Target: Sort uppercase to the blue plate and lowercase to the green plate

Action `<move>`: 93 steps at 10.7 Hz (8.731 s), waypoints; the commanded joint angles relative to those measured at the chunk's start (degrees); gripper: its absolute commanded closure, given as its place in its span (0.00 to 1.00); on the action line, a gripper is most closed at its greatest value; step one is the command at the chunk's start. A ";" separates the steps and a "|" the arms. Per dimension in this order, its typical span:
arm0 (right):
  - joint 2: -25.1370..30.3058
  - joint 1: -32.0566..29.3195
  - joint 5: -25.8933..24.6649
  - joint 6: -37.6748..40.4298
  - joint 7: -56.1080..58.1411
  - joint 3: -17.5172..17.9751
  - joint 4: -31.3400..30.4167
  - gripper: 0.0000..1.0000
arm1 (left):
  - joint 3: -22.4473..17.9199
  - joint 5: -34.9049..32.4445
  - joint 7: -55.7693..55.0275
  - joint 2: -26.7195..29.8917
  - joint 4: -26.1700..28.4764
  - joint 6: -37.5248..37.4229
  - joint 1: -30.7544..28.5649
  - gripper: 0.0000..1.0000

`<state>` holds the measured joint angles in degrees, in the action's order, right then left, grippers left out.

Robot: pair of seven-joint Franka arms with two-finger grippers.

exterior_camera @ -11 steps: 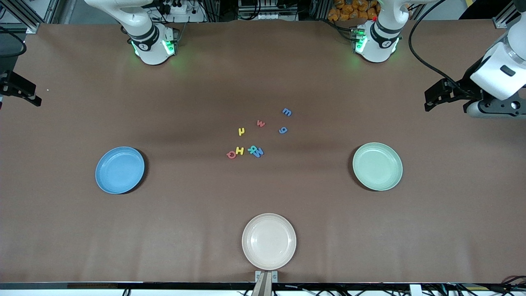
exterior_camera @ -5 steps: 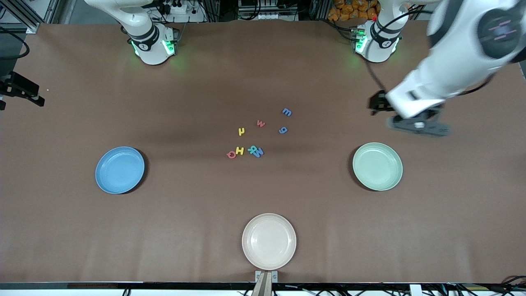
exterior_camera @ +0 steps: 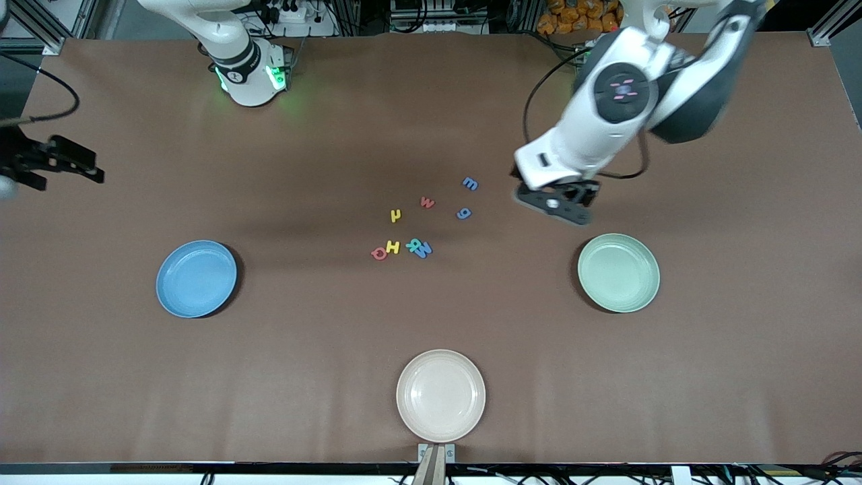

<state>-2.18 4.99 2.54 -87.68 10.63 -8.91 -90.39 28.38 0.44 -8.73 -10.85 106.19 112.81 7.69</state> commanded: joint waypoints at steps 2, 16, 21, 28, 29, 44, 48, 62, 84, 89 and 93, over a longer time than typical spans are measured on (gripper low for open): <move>-3.44 3.09 0.98 -0.92 0.44 -0.23 -0.05 0.00 | 1.95 -0.53 -0.06 -6.61 3.50 9.94 3.72 0.00; -14.52 10.48 5.72 -7.25 0.53 -0.06 -0.05 0.00 | 1.68 -24.15 -6.92 -24.30 2.97 26.40 10.76 0.26; -14.61 10.31 5.64 -6.81 0.53 -0.06 -0.23 0.00 | 1.68 -25.66 -7.10 -27.38 3.14 28.43 11.20 0.37; -14.61 10.39 5.64 -6.72 0.53 -0.06 -0.49 0.00 | 1.51 -27.15 -6.92 -27.56 3.58 27.81 11.64 0.37; -14.61 10.39 5.64 -6.72 0.53 -0.06 -0.49 0.00 | 1.51 -27.33 -6.92 -27.56 4.02 27.81 11.64 0.37; -18.89 21.43 8.17 -13.96 -0.26 -0.06 0.38 0.00 | -1.83 -23.21 -2.44 -15.96 2.89 18.50 -9.24 1.00; -28.39 29.01 8.80 -18.06 -3.78 0.47 6.69 0.00 | -8.31 -22.59 1.08 -18.06 2.62 18.58 -14.28 1.00; -42.65 43.00 9.42 -41.25 -7.91 0.56 7.60 0.00 | -12.03 -21.53 1.61 -16.67 -3.79 11.92 -12.62 0.00; -43.28 45.11 8.98 -37.86 -10.90 -2.59 7.59 1.00 | -12.20 -16.08 2.40 -13.14 -8.81 5.22 -11.65 0.00; -39.05 44.94 9.42 -27.48 -10.81 -15.41 7.68 1.00 | -10.80 -15.99 1.78 -12.61 -8.90 5.14 -7.62 0.00; -38.61 33.02 14.78 -19.66 -2.15 -18.95 7.42 1.00 | -6.15 -16.08 -0.49 -14.19 -8.90 5.22 0.28 0.00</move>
<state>-42.07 42.96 15.41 -109.49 3.46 -28.41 -81.87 21.39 -16.66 -8.15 -24.30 97.65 118.90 4.66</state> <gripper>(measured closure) 0.573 0.000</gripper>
